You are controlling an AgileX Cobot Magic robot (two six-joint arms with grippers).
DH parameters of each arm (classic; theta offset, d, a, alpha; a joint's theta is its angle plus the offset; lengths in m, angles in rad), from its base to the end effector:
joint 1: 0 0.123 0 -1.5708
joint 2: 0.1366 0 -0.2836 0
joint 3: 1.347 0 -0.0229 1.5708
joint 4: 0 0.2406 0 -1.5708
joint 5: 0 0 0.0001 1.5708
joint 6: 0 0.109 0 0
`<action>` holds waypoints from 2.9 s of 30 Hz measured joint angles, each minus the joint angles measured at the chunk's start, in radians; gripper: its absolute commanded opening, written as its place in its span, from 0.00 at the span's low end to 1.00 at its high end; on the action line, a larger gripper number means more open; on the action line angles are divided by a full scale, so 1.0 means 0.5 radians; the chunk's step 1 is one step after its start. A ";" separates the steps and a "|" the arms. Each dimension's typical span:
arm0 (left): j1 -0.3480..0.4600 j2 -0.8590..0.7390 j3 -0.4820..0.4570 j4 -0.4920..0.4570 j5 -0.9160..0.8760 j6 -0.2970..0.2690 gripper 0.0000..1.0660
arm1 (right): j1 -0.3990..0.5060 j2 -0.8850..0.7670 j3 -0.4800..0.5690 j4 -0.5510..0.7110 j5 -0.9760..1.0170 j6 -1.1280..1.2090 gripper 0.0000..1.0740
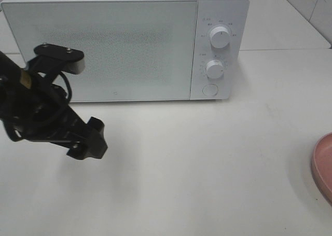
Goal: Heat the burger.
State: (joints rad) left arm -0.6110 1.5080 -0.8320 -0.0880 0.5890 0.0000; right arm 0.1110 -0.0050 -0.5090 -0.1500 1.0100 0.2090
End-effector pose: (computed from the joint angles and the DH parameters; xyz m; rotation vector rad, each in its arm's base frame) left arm 0.2226 -0.1624 0.1907 0.7503 2.6718 -0.2501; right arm 0.0052 -0.0133 0.2726 0.1001 1.9687 0.0313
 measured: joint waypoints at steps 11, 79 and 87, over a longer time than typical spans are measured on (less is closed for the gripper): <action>0.504 -0.392 0.002 0.058 0.546 -0.092 0.92 | 0.000 0.000 0.000 0.000 0.000 0.000 0.71; 1.422 -3.026 0.646 -0.026 0.908 0.096 0.92 | 0.000 0.000 0.000 0.000 0.000 0.000 0.71; 1.422 -3.026 0.646 -0.026 0.908 0.096 0.92 | 0.000 0.000 0.000 0.000 0.000 0.000 0.71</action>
State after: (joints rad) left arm 0.1000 -0.0050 -0.5090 -0.1010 1.0430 0.0480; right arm 0.1110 -0.0050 -0.5090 -0.1500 1.0100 0.2090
